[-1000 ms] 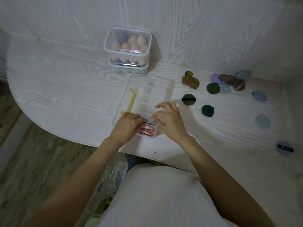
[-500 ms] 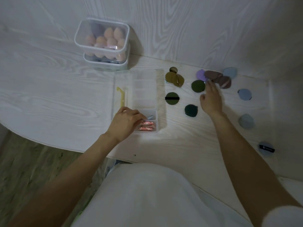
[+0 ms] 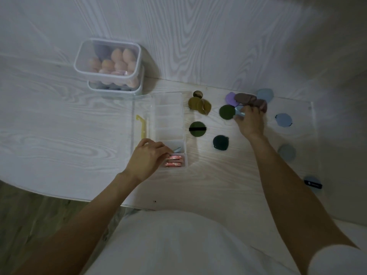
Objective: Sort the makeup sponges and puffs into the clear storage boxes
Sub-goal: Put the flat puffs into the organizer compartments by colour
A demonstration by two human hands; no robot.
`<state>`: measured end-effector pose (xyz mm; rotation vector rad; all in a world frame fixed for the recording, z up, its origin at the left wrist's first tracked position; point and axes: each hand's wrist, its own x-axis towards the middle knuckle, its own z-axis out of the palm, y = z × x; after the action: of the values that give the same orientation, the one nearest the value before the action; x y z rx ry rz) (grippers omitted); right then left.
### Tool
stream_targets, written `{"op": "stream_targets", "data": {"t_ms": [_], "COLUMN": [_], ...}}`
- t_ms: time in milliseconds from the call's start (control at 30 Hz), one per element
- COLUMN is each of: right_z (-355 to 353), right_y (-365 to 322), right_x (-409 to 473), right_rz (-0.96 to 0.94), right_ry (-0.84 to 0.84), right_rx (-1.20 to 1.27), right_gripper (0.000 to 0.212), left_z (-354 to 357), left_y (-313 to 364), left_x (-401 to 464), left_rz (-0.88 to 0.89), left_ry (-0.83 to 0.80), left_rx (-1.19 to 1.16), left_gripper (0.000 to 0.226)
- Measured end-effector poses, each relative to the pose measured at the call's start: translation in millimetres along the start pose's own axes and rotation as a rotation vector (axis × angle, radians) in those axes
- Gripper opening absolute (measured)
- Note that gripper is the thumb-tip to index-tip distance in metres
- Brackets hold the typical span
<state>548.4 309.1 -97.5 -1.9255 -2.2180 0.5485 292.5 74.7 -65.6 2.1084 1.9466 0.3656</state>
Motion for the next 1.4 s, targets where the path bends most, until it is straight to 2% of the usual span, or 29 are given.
{"op": "stream_targets", "data": {"t_ms": [100, 167, 233, 333, 433, 533, 667, 800, 967, 1067, 1200, 1300, 1400], "right_z": [1.8, -0.4, -9.1, -23.0, -18.9, 1.5, 20.3, 23.7, 25.2, 28.5, 31.5, 31.5, 33.3], "right_y": [-2.4, -7.3, -19.7, -50.8, -87.4, -109.9, -119.7, -132.7, -144.9, -149.7, -155.6, -157.8, -151.9], "right_x": [-4.8, -16.8, -41.0, -94.2, -143.6, -160.2, -156.2, -150.0, -151.8, -158.2, -166.0, -167.2, -169.4], "right_rz": [0.09, 0.154, 0.165, 0.055, -0.216, -0.413, -0.508, -0.609, -0.712, -0.721, -0.662, -0.654, -0.666], "right_ry": [0.097, 0.16, 0.23, 0.255, 0.15, 0.063, 0.024, 0.041, 0.026, -0.032, -0.15, -0.166, -0.141], "right_rx": [0.18, 0.276, 0.358, 0.491, 0.589, 0.49, 0.288, 0.135, -0.1, -0.211, -0.263, -0.248, -0.16], "right_gripper": [0.009, 0.007, 0.014, 0.019, 0.013, 0.011, 0.011, 0.012, 0.009, 0.007, 0.022, 0.026, 0.017], "left_z": [-1.9, -2.5, -3.0, -3.7, -7.5, -9.9, -9.8, -10.3, -13.6, -16.4, -15.4, -11.9, -12.6], "left_y": [1.1, 2.0, 2.4, 3.3, 6.4, 8.4, 9.4, 10.5, 6.5, 3.5, -2.4, -7.0, -6.5], "left_x": [1.1, 0.9, 0.2, -1.0, -2.7, -2.3, -3.9, -8.3, -19.6, -26.7, -34.2, -37.3, -37.7], "left_rz": [-0.009, -0.011, -0.018, -0.024, -0.013, 0.0, 0.008, 0.001, 0.005, -0.002, 0.015, 0.027, -0.002], "left_ry": [-0.011, -0.01, -0.004, 0.014, 0.045, 0.067, 0.093, 0.101, 0.085, 0.086, 0.117, 0.134, 0.096], "left_rx": [0.0, -0.005, -0.008, 0.007, 0.034, 0.063, 0.086, 0.076, 0.117, 0.135, 0.148, 0.129, 0.087], "left_gripper": [0.028, 0.03, 0.022, 0.019, 0.028, 0.03, 0.011, 0.01, 0.028, 0.03, 0.029, 0.014, 0.017]}}
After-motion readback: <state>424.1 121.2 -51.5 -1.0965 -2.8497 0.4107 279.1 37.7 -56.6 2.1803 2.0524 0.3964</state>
